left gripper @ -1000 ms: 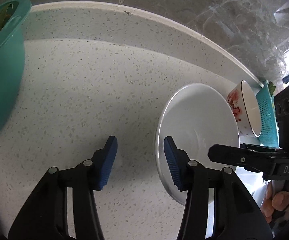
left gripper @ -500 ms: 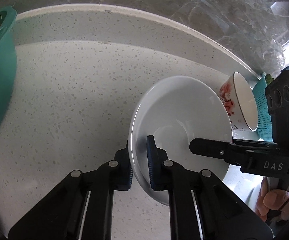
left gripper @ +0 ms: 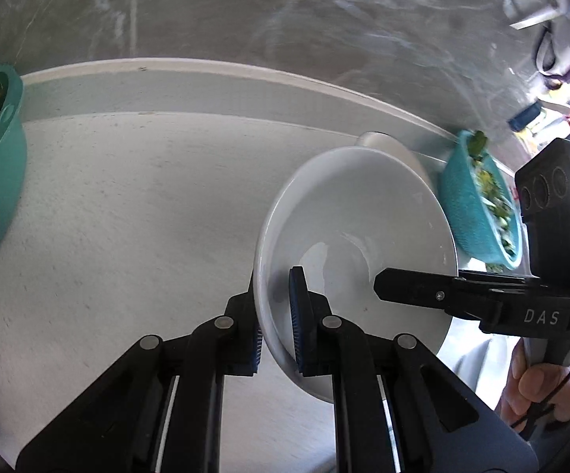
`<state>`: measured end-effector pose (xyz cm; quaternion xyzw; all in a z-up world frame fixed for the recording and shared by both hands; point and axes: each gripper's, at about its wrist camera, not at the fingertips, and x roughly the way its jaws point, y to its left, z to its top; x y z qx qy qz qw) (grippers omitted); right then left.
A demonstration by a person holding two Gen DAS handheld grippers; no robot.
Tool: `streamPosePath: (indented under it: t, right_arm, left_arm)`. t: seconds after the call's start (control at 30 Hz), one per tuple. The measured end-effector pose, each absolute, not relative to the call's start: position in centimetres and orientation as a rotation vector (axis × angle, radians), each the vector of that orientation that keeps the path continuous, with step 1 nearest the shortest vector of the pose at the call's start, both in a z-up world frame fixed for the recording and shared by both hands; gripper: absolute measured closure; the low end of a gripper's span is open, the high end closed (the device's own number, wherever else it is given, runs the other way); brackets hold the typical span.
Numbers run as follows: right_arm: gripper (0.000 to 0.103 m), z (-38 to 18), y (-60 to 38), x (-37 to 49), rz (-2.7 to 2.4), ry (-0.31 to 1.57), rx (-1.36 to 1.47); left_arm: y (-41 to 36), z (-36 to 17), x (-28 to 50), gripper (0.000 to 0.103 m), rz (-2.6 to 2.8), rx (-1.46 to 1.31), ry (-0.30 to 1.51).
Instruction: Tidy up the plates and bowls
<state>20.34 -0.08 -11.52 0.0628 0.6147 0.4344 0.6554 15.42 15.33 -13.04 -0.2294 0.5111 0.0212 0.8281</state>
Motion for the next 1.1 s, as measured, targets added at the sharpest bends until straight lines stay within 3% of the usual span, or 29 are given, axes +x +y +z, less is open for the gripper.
streamPosePath:
  t: [0.23,0.53,0.83,1.1]
  right_arm:
    - [0.081,-9.4,-6.3,18.6,1.022,1.358,0.152]
    - [0.081,-7.9,-20.4,16.0,1.024,1.309,0.174]
    - [0.079,-12.3,-32.6,14.7,0.908,1.400,0.238]
    - [0.079,-17.0,-35.6,15.0,0.854,1.477,0.260]
  left_arm:
    - [8.1,-10.3,12.8,0.093,0.033,-0.469,1.067]
    - [-6.6,-8.5,9.0,0.092,-0.041,-0.481,1.076]
    - [-20.3,-12.7,8.3,0.090,-0.148,-0.458,1.205]
    - [-24.9,-16.8,10.2,0.089,-0.136,-0.378,1.286]
